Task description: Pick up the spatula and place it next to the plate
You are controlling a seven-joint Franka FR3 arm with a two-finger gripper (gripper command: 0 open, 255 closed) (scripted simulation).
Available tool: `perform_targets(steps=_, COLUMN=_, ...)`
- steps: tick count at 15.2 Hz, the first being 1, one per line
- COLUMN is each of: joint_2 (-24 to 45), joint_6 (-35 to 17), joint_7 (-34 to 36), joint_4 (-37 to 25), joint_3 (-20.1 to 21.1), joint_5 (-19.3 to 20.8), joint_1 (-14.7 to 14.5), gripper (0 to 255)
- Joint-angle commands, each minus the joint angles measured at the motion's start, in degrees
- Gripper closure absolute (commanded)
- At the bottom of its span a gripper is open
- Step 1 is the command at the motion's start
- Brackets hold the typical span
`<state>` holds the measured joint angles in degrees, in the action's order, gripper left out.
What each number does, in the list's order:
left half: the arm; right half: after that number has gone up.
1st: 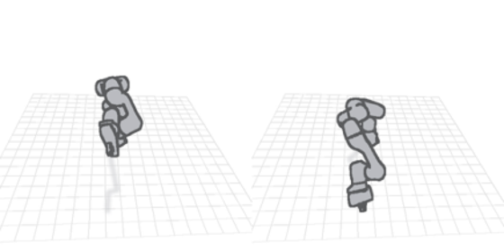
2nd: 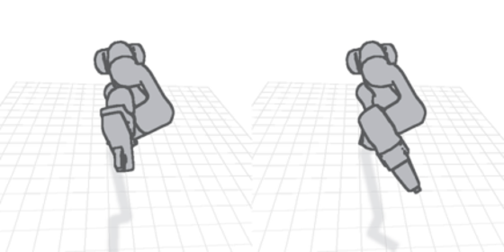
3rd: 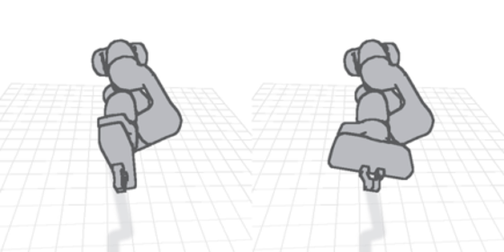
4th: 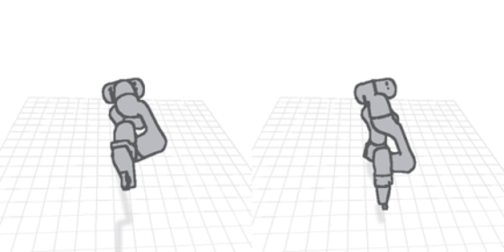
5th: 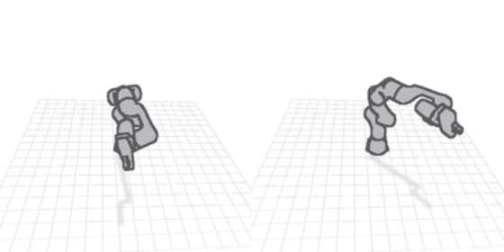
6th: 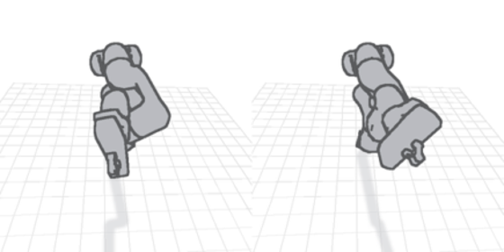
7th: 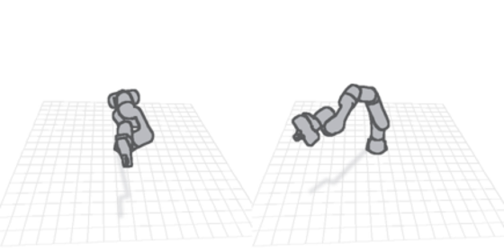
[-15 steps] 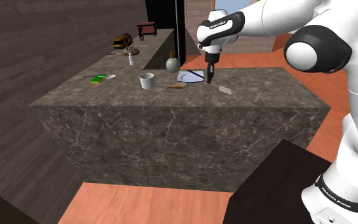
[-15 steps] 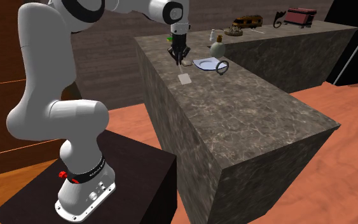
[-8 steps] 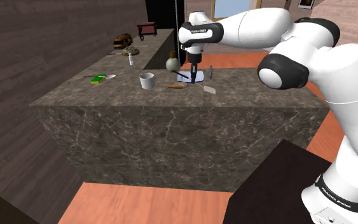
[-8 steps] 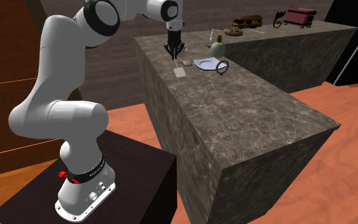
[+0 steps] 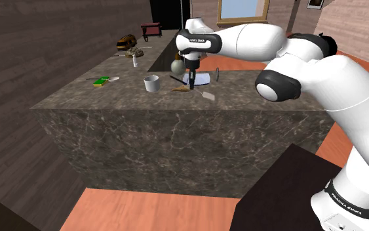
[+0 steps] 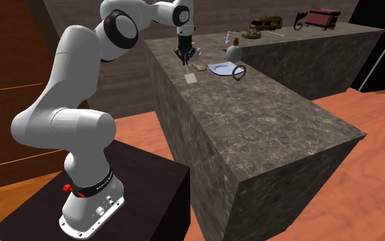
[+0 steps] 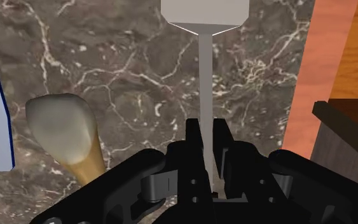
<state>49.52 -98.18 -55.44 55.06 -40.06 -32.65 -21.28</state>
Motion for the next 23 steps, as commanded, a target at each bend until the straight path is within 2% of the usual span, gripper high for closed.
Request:
perform_targets(steps=1, joint_2=0.0, joint_6=-1.5, joint_7=-0.4, joint_4=1.7, joint_3=0.0, joint_5=-0.1, joint_1=-0.6, gripper=255)
perform_targets(steps=11, joint_2=1.4, joint_6=-8.5, joint_7=-2.1, joint_4=8.3, joint_3=0.7, joint_5=-1.3, joint_1=-2.2, gripper=255)
perform_targets(steps=19, joint_2=1.4, joint_6=-8.5, joint_7=-2.1, joint_4=8.3, joint_3=0.7, joint_5=-1.3, joint_1=-2.2, gripper=255)
perform_targets(steps=20, joint_2=1.4, joint_6=-8.5, joint_7=-2.1, joint_4=8.3, joint_3=0.7, joint_5=-1.3, joint_1=-2.2, gripper=0)
perform_targets(steps=23, joint_2=1.4, joint_6=-8.5, joint_7=-2.1, joint_4=8.3, joint_3=0.7, joint_5=-1.3, joint_1=-2.2, gripper=0)
